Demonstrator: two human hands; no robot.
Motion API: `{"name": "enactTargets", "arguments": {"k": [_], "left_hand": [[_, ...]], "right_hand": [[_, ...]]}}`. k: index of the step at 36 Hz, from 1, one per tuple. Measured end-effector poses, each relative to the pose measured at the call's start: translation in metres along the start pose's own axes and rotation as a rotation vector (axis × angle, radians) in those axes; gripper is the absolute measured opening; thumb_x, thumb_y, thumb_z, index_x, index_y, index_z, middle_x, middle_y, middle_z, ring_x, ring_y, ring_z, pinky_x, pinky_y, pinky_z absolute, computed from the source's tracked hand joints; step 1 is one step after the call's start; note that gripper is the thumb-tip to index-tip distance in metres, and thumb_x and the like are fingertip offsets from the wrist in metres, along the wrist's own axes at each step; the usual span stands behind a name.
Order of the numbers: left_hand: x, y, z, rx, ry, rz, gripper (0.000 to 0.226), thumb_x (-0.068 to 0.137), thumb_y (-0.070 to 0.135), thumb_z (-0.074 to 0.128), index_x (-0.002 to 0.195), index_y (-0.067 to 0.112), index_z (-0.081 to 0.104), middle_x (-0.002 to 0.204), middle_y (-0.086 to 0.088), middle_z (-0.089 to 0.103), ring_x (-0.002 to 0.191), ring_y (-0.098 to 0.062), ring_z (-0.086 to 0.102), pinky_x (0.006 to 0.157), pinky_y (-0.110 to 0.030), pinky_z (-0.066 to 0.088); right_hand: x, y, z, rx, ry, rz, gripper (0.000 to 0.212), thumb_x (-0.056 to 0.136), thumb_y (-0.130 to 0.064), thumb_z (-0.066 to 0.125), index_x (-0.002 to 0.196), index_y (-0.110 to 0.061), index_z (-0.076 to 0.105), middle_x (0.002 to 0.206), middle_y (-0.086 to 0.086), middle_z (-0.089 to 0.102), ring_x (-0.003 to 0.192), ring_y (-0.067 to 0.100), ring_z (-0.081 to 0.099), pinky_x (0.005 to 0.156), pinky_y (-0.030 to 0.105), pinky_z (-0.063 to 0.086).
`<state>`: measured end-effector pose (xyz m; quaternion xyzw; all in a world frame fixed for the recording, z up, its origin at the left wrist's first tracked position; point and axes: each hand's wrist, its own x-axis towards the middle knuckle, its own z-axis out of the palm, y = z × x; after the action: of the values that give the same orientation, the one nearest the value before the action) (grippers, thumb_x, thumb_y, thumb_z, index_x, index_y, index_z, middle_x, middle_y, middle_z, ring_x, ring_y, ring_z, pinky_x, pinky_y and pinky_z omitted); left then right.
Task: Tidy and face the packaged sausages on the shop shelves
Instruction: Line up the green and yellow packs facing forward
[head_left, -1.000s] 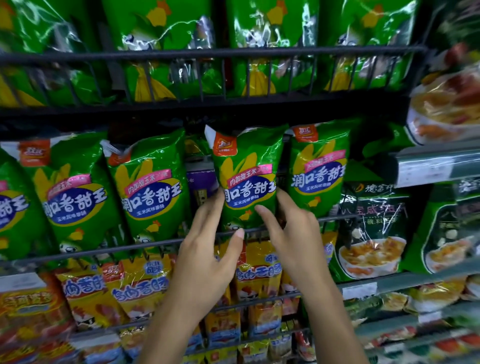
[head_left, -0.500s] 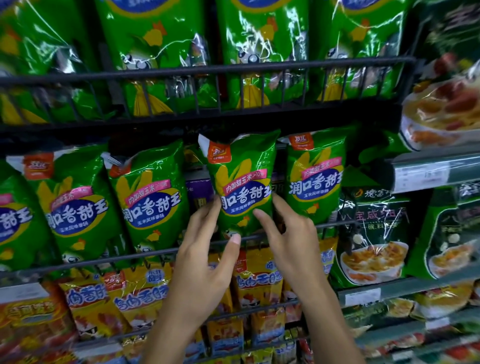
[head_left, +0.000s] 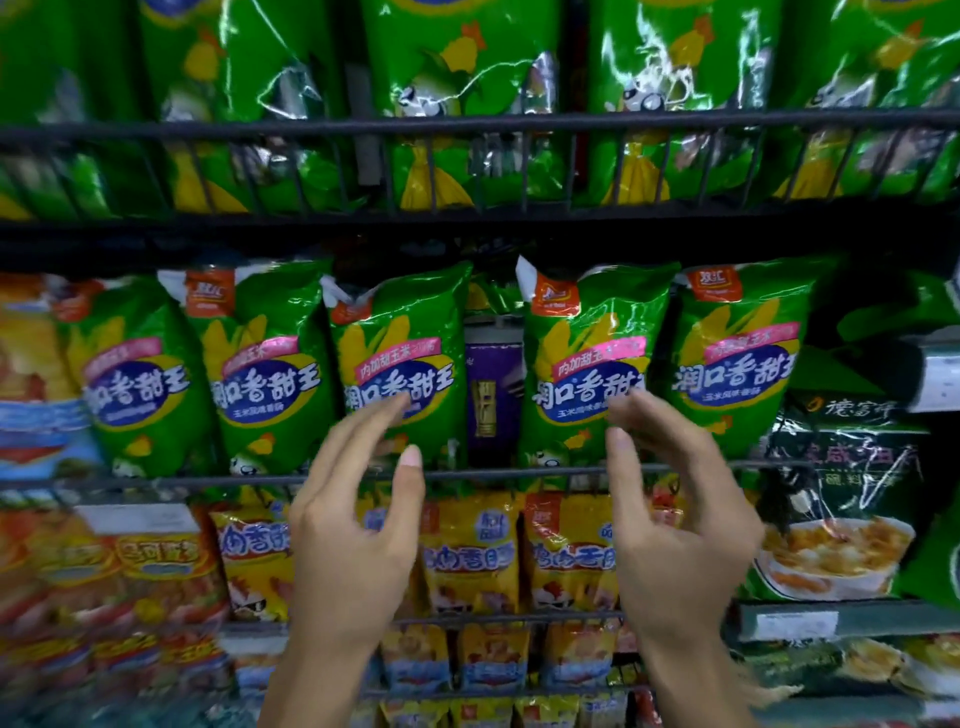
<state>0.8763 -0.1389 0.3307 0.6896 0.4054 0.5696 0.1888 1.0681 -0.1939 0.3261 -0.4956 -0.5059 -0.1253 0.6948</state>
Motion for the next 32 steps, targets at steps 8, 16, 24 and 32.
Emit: {"name": "enactTargets", "arguments": {"k": [8,16,24,32], "left_hand": [[0.008,-0.021,-0.032,-0.012,-0.01,-0.108,0.05,0.097,0.036,0.057,0.147,0.031,0.052,0.147,0.021,0.049,0.132,-0.004,0.053,0.104,-0.023,0.045],[0.017,-0.032,-0.051,-0.085,-0.222,-0.18,0.062,0.089,0.057,0.053,0.149,0.053,0.038,0.145,0.036,0.044,0.129,0.014,0.047,0.103,-0.022,0.04],[0.014,-0.04,-0.054,-0.177,-0.271,-0.119,0.055,0.095,0.045,0.057,0.147,0.053,0.042,0.151,0.034,0.044,0.135,0.006,0.048,0.109,-0.03,0.043],[0.023,-0.026,-0.054,-0.181,-0.299,-0.073,0.056,0.098,0.045,0.053,0.151,0.053,0.037,0.153,0.039,0.036,0.14,0.004,0.043,0.114,-0.044,0.045]], "right_hand": [[-0.014,-0.025,0.066,-0.075,-0.514,0.219,0.061,0.097,-0.034,0.068,0.153,-0.034,0.042,0.147,-0.025,0.049,0.135,-0.008,0.045,0.111,0.016,0.041],[-0.012,-0.019,0.1,-0.155,-0.468,0.291,0.058,0.093,-0.051,0.068,0.145,-0.029,0.052,0.131,-0.015,0.065,0.118,0.002,0.062,0.097,0.032,0.056],[-0.018,-0.032,0.105,-0.068,-0.34,0.349,0.044,0.092,-0.035,0.076,0.133,-0.025,0.065,0.117,-0.021,0.072,0.108,-0.004,0.067,0.092,0.028,0.058],[-0.008,-0.033,0.102,-0.051,-0.249,0.321,0.052,0.092,-0.036,0.076,0.139,-0.019,0.063,0.123,-0.015,0.071,0.114,-0.002,0.066,0.095,0.032,0.057]]}}
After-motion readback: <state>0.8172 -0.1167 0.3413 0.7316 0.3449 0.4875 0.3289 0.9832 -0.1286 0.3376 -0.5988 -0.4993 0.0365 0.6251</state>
